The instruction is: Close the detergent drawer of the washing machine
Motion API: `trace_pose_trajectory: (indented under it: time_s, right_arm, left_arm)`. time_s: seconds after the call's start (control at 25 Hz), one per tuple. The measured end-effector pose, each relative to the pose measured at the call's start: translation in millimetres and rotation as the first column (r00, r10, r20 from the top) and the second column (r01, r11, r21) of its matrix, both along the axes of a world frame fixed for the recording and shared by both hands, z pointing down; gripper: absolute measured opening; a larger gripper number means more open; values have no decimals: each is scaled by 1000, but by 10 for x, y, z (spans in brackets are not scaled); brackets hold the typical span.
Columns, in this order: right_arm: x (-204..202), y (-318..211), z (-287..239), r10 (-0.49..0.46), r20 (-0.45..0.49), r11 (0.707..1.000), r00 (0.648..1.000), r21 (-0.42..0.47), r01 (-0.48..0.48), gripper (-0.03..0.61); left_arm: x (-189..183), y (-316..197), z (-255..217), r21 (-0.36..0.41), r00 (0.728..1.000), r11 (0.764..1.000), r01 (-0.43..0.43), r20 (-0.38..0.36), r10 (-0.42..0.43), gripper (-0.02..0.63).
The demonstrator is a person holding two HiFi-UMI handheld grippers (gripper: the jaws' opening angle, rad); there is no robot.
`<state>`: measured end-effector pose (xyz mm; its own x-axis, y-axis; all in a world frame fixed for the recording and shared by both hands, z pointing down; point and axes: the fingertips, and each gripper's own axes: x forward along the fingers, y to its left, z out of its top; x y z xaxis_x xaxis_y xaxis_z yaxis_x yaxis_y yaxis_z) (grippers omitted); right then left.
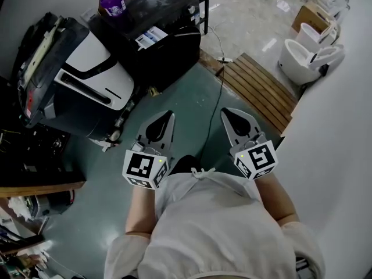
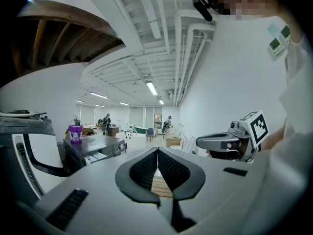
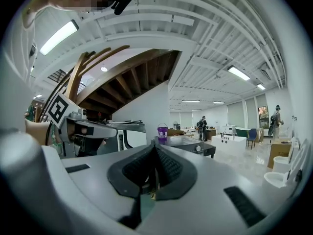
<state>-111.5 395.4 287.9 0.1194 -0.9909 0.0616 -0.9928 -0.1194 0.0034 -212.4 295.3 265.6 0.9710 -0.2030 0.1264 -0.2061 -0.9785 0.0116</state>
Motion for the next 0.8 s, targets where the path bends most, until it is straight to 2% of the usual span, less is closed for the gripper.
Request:
trace_pose_trajectory:
  time_s: [0.2, 0.4, 0.8]
  right_arm:
    - [134, -100, 116, 12, 34, 1000, 999, -25, -11, 6]
    - [347, -469, 237, 10, 35, 998, 999, -57, -8, 6]
    - [1191, -1933, 279, 12, 102, 995, 995, -103, -1, 6]
  left_arm:
    - [135, -130, 131, -24, 1000, 1000, -4, 27, 4, 20]
    - [367, -519, 258, -45, 999, 999, 0, 38, 1, 20]
    - [1196, -2025, 428, -112, 999, 994, 14, 41, -9, 20]
